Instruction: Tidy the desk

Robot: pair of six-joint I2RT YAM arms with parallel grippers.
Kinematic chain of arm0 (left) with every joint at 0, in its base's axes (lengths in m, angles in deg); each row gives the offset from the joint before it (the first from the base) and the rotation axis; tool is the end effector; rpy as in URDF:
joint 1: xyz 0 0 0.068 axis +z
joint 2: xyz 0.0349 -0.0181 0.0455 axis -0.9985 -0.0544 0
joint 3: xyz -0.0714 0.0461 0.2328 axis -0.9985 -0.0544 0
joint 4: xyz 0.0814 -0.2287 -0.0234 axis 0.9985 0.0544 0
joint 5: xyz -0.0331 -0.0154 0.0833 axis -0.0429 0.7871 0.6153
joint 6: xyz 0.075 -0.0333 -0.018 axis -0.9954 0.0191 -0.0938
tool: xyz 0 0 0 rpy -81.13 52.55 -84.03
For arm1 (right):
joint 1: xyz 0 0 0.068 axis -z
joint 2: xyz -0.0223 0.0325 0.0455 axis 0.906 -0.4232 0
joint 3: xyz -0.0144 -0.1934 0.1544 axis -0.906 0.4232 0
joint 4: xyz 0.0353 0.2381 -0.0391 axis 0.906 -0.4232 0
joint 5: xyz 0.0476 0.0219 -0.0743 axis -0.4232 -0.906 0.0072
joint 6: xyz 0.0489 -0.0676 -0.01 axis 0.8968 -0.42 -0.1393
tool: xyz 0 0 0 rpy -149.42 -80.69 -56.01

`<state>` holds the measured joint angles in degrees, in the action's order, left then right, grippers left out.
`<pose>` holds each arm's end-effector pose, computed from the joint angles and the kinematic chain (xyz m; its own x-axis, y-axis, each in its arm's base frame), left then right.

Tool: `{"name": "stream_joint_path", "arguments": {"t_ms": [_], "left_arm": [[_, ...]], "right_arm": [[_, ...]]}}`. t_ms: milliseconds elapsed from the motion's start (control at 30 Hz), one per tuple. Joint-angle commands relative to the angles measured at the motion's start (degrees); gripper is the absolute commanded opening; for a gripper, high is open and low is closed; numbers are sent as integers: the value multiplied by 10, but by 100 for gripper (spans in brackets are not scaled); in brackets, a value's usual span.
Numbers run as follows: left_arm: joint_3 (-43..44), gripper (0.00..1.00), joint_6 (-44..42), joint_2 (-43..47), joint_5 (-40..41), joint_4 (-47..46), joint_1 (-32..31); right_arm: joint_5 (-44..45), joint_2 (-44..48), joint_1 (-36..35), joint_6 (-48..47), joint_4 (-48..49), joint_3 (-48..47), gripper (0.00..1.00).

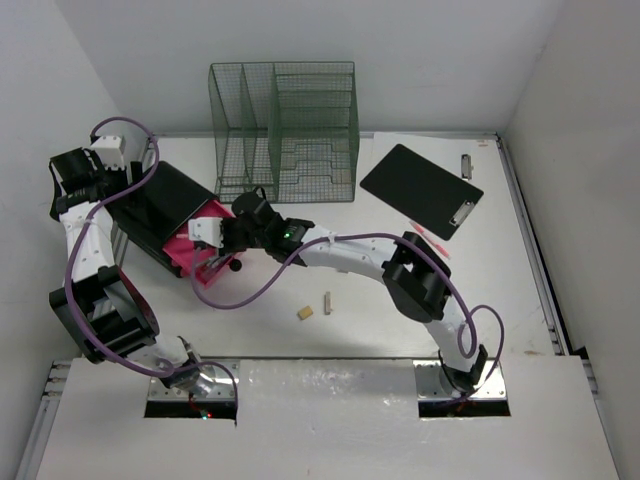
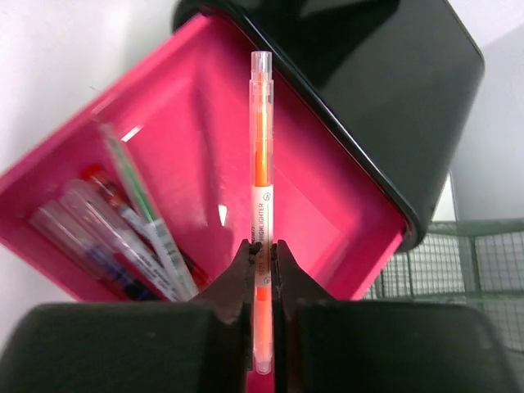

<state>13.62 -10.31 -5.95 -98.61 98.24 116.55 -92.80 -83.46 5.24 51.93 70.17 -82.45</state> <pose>0.3066 0.1521 0.2678 -0.6159 0.1183 -0.7789 -0.0394 0.9828 0.1805 0.2497 0.4553 0.2151 0.3549 -0.4498 -0.8195 -0.8856 0.1192 -0.4490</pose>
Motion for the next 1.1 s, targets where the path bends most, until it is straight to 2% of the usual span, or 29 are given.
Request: {"name": "stream_joint_path", "arguments": {"t_ms": [0, 33, 67, 167, 200, 333, 533, 600, 633, 667, 800, 900, 967, 1067], "left_arm": [[-15, 75, -13, 4, 15, 22, -2], [-14, 75, -12, 4, 14, 22, -1], [-13, 75, -11, 4, 14, 22, -3], [-12, 75, -9, 3, 12, 24, -3], [-11, 75, -9, 4, 12, 24, -3], [-9, 75, -10, 4, 13, 29, -2], [-10, 75, -12, 5, 12, 31, -2], [-11, 75, -14, 5, 11, 31, -2], [-12, 75, -14, 5, 11, 31, -2], [-13, 75, -14, 4, 10, 30, -2], [-17, 75, -13, 4, 7, 25, -2], [-14, 75, -10, 4, 4, 24, -2], [-13, 75, -8, 4, 2, 25, -2], [-12, 75, -9, 6, 2, 26, -2]], "right_arm": [[-46, 19, -1, 0, 5, -18, 5], [-47, 19, -1, 1, -2, -20, 9], [-47, 19, -1, 1, -4, -20, 22], [-40, 23, -1, 5, -7, -19, 34], [-36, 31, -1, 9, -6, -17, 42], [-4, 64, -1, 23, 31, 16, 48], [106, 168, 25, 116, 53, 74, 52], [120, 226, 70, 179, 42, 121, 57], [122, 246, 89, 201, 33, 137, 64], [137, 265, 131, 245, 25, 158, 67], [231, 339, 246, 322, -51, 277, 77], [227, 358, 357, 402, -138, 334, 80], [200, 364, 438, 433, -149, 370, 80], [171, 347, 520, 445, -163, 420, 80]]}}
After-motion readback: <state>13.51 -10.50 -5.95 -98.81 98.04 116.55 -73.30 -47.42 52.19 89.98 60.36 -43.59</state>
